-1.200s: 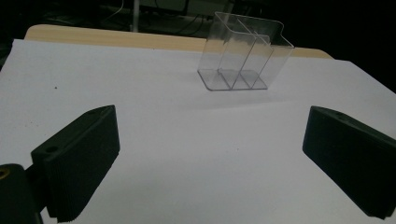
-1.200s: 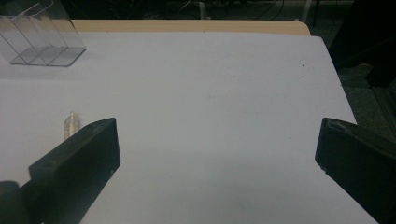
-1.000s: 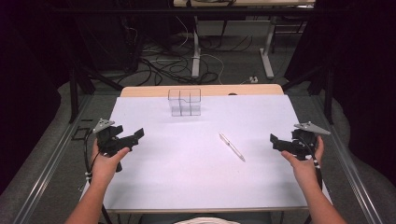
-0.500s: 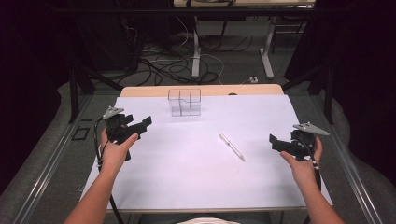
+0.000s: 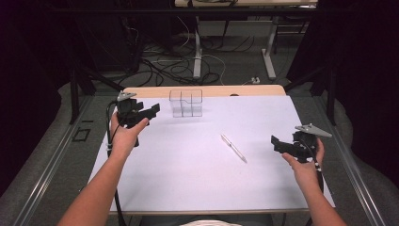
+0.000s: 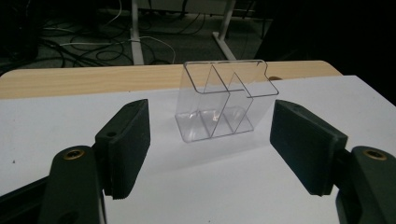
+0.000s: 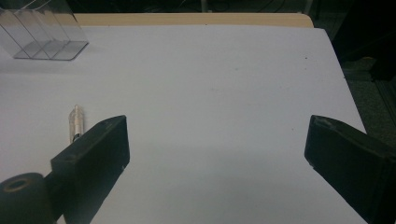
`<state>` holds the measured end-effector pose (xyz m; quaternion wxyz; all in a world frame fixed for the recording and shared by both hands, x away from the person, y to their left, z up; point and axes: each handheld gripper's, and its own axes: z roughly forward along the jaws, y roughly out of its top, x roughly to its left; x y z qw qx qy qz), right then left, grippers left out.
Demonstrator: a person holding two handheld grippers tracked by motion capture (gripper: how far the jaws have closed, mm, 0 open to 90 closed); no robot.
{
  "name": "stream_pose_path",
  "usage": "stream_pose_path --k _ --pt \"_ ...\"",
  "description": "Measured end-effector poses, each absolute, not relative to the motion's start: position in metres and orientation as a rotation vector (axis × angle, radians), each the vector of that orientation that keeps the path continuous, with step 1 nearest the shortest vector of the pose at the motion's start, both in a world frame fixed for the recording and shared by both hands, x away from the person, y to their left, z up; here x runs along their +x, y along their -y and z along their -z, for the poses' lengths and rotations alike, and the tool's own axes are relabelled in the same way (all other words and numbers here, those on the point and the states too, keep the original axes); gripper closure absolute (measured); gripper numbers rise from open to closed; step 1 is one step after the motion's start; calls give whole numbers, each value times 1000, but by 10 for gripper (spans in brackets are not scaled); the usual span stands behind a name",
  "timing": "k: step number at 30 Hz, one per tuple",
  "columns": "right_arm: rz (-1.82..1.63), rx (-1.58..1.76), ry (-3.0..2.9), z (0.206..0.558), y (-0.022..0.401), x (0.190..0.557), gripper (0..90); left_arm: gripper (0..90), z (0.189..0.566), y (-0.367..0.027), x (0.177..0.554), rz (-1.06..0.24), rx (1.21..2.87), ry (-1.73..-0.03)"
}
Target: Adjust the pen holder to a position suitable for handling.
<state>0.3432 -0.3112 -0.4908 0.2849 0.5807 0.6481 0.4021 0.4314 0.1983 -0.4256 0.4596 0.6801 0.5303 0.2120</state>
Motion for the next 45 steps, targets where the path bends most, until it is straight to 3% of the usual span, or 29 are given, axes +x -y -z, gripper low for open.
stream_pose_path --k 21,45 --pt "-1107 1557 -1741 493 310 344 73 375 405 -164 483 -521 1750 -1337" --pt "-1118 1561 -1768 495 309 345 74 542 428 -149 528 -484 1797 -1411"
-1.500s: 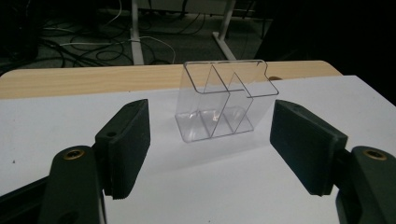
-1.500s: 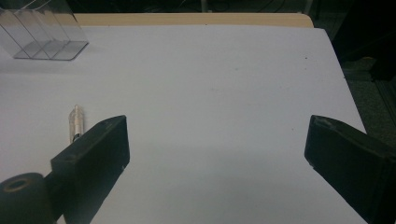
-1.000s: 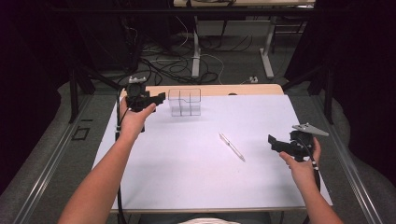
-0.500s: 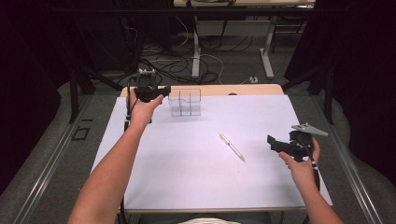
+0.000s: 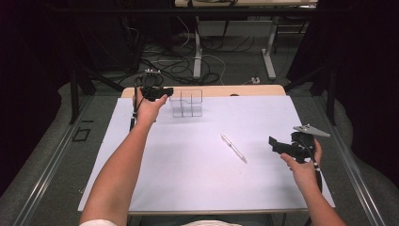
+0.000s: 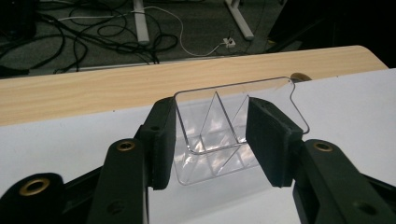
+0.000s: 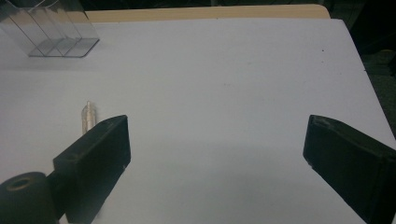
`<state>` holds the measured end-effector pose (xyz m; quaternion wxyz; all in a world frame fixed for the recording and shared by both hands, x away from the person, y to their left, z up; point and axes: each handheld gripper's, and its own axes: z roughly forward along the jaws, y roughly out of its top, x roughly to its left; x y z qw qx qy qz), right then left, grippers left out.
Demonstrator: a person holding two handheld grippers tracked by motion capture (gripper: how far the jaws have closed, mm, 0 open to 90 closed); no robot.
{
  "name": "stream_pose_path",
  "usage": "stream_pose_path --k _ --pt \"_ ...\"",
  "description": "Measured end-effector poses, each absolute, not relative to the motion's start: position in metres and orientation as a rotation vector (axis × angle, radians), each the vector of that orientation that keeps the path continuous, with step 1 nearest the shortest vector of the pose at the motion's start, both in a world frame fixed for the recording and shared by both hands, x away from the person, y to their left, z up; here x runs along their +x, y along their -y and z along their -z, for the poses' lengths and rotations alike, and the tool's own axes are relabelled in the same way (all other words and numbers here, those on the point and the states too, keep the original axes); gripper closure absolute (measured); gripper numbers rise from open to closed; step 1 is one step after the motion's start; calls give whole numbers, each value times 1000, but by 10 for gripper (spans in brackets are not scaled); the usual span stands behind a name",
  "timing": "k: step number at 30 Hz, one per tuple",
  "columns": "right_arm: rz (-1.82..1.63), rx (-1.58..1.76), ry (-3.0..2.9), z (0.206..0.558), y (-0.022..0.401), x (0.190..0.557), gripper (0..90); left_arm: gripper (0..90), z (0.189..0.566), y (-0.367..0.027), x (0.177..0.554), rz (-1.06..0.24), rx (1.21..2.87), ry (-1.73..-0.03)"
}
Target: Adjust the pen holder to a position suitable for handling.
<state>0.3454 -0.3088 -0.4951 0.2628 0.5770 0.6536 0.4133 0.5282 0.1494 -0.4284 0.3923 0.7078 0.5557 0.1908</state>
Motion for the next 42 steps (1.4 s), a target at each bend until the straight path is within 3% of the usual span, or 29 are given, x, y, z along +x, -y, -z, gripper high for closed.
stream_pose_path --k 29,42 --pt "-1112 1568 -1783 498 306 347 79 761 458 -153 555 -391 1741 -1543" --pt "-1120 1573 -1794 499 305 347 82 802 467 -152 562 -330 1759 -1612"
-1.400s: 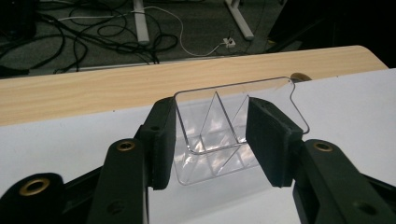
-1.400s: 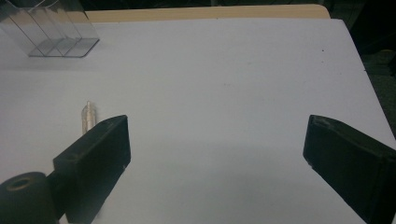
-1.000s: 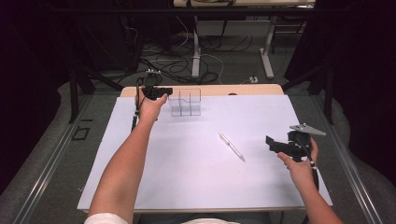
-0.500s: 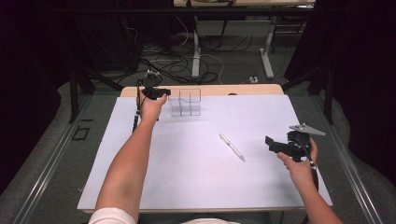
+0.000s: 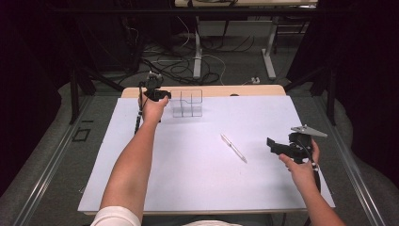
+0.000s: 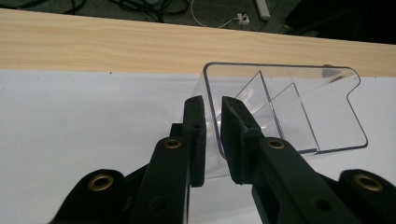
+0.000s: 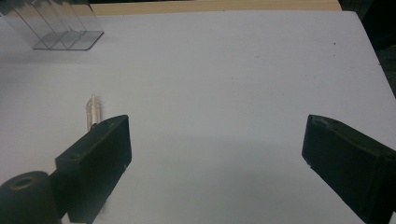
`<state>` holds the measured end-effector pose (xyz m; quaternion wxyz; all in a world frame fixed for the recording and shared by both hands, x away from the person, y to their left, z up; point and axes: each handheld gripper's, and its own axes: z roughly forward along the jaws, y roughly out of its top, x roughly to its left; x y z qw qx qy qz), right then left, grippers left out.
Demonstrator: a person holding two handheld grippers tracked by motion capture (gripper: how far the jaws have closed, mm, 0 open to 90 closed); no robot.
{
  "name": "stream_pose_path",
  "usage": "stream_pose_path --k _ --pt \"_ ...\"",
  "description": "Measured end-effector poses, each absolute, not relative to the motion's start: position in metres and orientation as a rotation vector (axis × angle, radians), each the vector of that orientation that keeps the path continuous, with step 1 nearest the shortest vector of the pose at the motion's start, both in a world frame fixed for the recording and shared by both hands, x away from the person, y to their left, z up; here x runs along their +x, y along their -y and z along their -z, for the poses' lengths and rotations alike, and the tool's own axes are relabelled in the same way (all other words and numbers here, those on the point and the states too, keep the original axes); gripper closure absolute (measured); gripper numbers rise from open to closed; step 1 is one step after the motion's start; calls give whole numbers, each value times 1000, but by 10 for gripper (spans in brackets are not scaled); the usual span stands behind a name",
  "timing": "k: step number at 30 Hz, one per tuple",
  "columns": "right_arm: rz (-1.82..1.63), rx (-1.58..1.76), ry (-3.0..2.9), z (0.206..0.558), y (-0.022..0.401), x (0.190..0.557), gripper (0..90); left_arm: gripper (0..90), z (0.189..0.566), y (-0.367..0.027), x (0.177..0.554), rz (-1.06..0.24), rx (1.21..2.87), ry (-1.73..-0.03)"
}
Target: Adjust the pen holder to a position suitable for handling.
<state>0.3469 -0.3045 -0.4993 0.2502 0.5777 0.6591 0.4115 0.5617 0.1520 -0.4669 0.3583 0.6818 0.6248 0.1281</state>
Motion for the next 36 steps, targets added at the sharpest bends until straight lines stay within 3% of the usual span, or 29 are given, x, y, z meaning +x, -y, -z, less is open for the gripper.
stream_pose_path --k 12,36 --pt "-1125 1586 -1792 499 304 347 85 832 472 -147 565 -311 1756 -1642" --pt "-1126 1565 -1804 500 302 347 98 880 469 -134 560 -423 1793 -1666"
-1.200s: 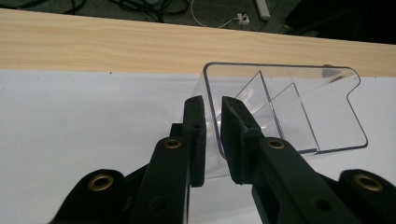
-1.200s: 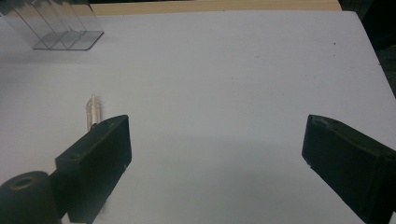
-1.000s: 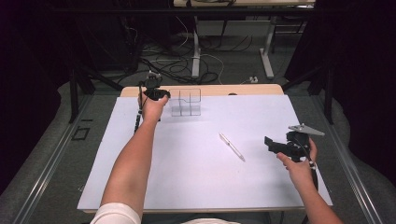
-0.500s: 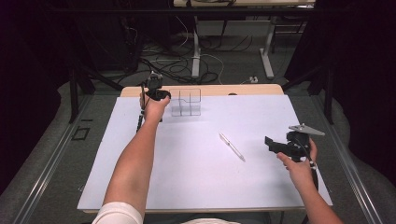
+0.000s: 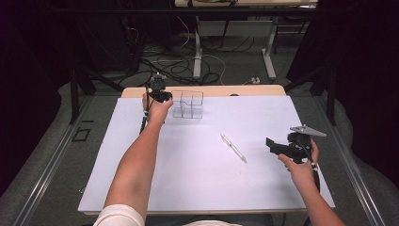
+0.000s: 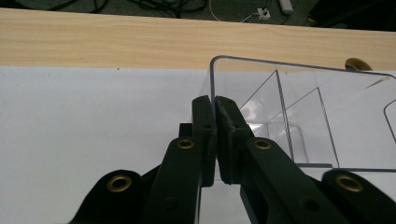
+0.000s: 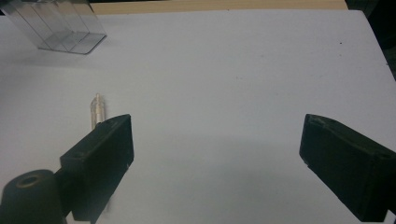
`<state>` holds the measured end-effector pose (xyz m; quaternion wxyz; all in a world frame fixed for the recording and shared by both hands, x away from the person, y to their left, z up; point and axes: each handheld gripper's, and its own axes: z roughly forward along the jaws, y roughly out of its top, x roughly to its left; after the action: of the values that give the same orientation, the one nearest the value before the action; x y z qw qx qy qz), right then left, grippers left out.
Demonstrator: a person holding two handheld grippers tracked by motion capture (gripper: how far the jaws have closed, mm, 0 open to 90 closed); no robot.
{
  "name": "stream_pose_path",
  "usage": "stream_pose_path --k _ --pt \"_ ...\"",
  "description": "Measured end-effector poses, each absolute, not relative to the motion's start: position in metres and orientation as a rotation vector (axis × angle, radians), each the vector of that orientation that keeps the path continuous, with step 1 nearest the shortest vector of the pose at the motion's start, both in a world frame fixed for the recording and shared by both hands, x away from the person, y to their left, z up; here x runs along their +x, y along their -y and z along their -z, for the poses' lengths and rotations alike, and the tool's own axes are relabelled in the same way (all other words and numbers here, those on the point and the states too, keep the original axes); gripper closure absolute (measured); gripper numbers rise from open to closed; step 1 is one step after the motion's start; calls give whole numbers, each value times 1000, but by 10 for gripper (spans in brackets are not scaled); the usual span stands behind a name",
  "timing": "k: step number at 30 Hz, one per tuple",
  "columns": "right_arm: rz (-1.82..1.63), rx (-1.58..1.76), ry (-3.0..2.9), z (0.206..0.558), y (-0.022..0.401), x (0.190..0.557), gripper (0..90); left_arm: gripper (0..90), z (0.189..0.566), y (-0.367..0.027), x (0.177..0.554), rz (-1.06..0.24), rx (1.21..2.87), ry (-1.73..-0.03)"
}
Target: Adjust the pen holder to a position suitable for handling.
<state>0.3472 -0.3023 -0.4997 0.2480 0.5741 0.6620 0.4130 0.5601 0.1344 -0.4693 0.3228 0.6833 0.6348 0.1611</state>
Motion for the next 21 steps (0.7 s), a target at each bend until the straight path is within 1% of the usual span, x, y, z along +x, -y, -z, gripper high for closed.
stream_pose_path --k 7,8,13,21 --pt "-1130 1581 -1804 500 303 347 99 883 468 -134 559 -421 1764 -1715" --pt "-1129 1580 -1804 500 303 347 99 883 466 -135 558 -400 1759 -1741" --pt "-1126 1569 -1807 500 303 348 100 883 463 -136 556 -369 1753 -1769" --pt "-1125 1567 -1813 500 303 348 100 885 458 -133 547 -340 1765 -1793"
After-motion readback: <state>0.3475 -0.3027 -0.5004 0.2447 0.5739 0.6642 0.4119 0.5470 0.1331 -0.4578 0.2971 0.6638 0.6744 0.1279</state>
